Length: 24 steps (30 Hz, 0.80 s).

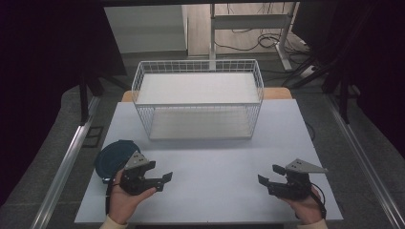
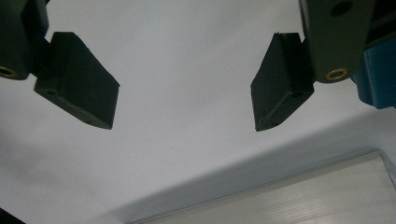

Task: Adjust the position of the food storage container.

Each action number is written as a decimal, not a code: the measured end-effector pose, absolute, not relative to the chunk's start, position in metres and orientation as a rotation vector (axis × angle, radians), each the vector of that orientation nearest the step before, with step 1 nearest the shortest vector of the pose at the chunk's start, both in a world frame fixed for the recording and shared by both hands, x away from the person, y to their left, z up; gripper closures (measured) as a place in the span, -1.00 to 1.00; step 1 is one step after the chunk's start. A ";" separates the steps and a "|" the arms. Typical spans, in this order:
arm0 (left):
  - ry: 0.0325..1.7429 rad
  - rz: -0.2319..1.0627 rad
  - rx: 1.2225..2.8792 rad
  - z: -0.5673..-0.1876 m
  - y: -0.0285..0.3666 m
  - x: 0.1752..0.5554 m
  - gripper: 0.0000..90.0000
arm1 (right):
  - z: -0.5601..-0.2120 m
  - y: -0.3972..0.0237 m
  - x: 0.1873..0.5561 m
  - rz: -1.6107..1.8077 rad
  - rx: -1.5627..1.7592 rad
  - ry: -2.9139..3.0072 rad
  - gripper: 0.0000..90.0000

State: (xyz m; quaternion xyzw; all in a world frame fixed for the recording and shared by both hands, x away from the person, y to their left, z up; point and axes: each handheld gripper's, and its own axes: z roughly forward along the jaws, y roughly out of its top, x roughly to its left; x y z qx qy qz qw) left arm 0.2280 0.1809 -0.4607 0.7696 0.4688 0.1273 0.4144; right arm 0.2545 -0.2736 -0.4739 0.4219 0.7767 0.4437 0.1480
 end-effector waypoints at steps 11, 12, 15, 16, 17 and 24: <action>1.189 0.336 1.966 -0.435 0.202 0.226 -0.47 | -0.471 -0.276 0.253 1.320 1.247 2.200 -0.38; 1.195 0.344 1.968 -0.431 0.207 0.227 -0.47 | -0.471 -0.276 0.253 1.319 1.244 2.199 -0.38; 1.216 0.358 1.963 -0.427 0.216 0.229 -0.47 | -0.473 -0.276 0.254 1.306 1.243 2.208 -0.38; 1.222 0.362 1.960 -0.425 0.219 0.229 -0.47 | -0.473 -0.276 0.254 1.299 1.246 2.208 -0.38; 1.222 0.362 1.960 -0.425 0.219 0.229 -0.47 | -0.473 -0.276 0.254 1.299 1.246 2.208 -0.38; 1.313 0.416 1.933 -0.420 0.251 0.238 -0.43 | -0.475 -0.276 0.254 1.274 1.238 2.210 -0.37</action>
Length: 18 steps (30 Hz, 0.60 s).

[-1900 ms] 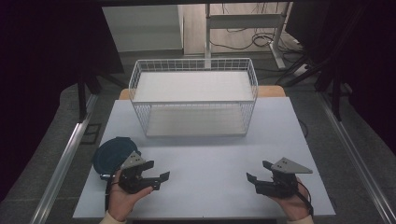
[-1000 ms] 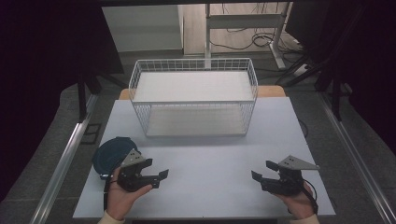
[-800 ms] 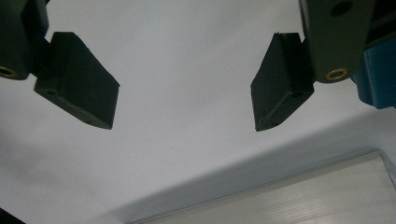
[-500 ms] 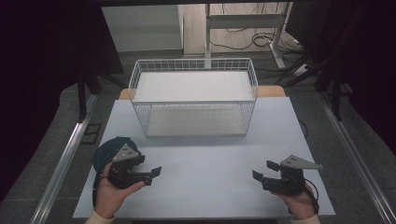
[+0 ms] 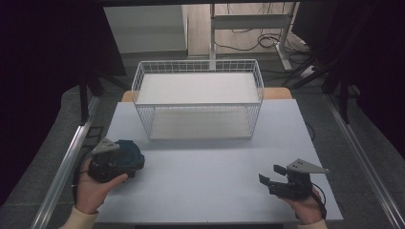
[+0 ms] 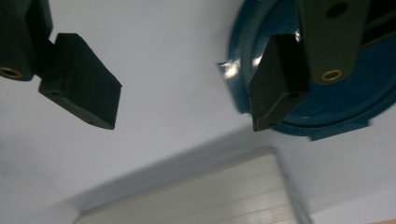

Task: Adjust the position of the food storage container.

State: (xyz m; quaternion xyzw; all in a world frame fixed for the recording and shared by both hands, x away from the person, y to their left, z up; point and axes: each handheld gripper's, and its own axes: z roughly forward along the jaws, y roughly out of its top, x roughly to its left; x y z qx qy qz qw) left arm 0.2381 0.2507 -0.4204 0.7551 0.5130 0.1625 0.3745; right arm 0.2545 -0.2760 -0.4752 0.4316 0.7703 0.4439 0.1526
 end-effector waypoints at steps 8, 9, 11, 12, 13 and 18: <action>1.400 0.451 1.918 -0.419 0.279 0.249 -0.39 | -0.477 -0.275 0.255 1.261 1.245 2.208 -0.36; 1.409 0.454 1.919 -0.419 0.283 0.250 -0.39 | -0.477 -0.275 0.255 1.258 1.244 2.209 -0.36; 1.419 0.460 1.917 -0.419 0.286 0.251 -0.35 | -0.478 -0.275 0.256 1.254 1.247 2.210 -0.36; 1.449 0.475 1.907 -0.420 0.294 0.253 -0.33 | -0.478 -0.275 0.256 1.252 1.249 2.213 -0.36; 1.471 0.483 1.900 -0.420 0.297 0.255 -0.31 | -0.479 -0.276 0.256 1.251 1.249 2.215 -0.36; 1.515 0.487 1.881 -0.421 0.312 0.260 -0.23 | -0.480 -0.275 0.256 1.241 1.263 2.223 -0.36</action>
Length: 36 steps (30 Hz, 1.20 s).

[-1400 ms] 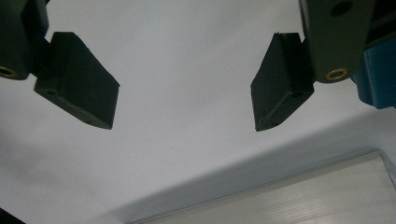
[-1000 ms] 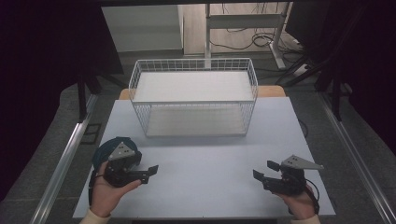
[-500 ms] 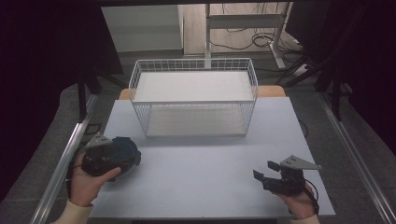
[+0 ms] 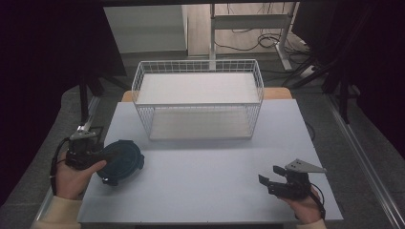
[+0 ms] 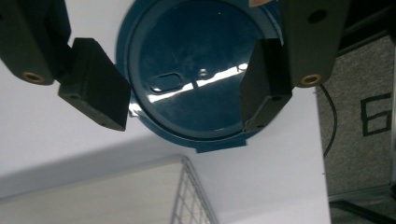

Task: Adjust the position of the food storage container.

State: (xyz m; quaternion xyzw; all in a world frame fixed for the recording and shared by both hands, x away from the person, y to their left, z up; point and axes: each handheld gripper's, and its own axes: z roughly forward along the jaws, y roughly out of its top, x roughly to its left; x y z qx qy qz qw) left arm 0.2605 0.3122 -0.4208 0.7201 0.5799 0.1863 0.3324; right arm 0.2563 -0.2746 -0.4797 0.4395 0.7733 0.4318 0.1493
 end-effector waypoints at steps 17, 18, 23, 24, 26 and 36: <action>1.675 0.496 1.885 -0.445 0.358 0.277 0.45 | -0.483 -0.271 0.257 1.209 1.249 2.263 -0.36; 1.691 0.484 1.879 -0.449 0.364 0.281 0.70 | -0.483 -0.270 0.257 1.208 1.232 2.267 -0.36; 1.741 0.460 1.886 -0.460 0.377 0.289 0.96 | -0.484 -0.269 0.257 1.194 1.235 2.275 -0.36; 1.741 0.460 1.886 -0.460 0.377 0.289 0.99 | -0.484 -0.269 0.257 1.194 1.235 2.275 -0.36; 1.767 0.446 1.899 -0.467 0.382 0.291 1.00 | -0.484 -0.270 0.258 1.190 1.242 2.271 -0.36; 1.799 0.339 1.919 -0.487 0.384 0.289 1.00 | -0.485 -0.271 0.258 1.177 1.263 2.265 -0.36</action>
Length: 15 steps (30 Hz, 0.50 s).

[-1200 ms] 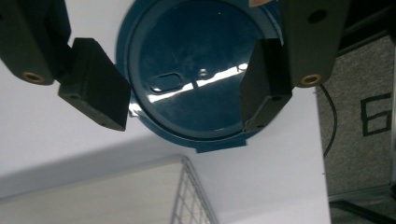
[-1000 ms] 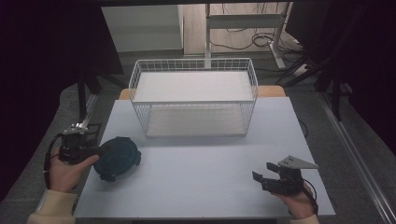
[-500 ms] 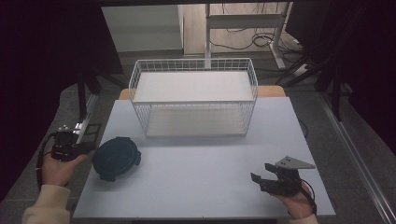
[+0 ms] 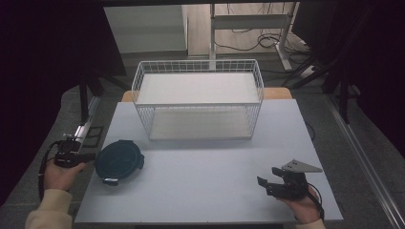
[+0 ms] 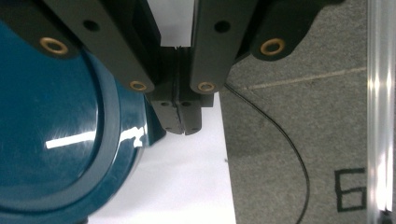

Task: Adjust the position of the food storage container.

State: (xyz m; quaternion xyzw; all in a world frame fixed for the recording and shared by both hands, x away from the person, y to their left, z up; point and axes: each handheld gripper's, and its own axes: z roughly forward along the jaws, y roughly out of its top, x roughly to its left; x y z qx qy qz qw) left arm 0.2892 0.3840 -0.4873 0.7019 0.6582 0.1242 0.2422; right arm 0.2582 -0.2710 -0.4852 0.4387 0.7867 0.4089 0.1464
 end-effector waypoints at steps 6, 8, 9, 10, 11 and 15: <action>1.809 0.329 1.946 -0.487 0.381 0.288 1.00 | -0.485 -0.270 0.258 1.174 1.258 2.264 -0.37; 1.811 0.331 1.955 -0.486 0.380 0.288 1.00 | -0.485 -0.269 0.258 1.171 1.262 2.264 -0.37; 1.811 0.331 1.955 -0.486 0.380 0.288 1.00 | -0.485 -0.269 0.258 1.171 1.262 2.264 -0.37; 1.813 0.320 1.948 -0.486 0.380 0.288 1.00 | -0.486 -0.269 0.259 1.173 1.260 2.265 -0.37; 1.811 0.316 1.943 -0.486 0.380 0.288 1.00 | -0.485 -0.269 0.259 1.172 1.259 2.264 -0.37; 1.804 0.302 1.936 -0.487 0.379 0.287 1.00 | -0.485 -0.269 0.258 1.175 1.254 2.263 -0.37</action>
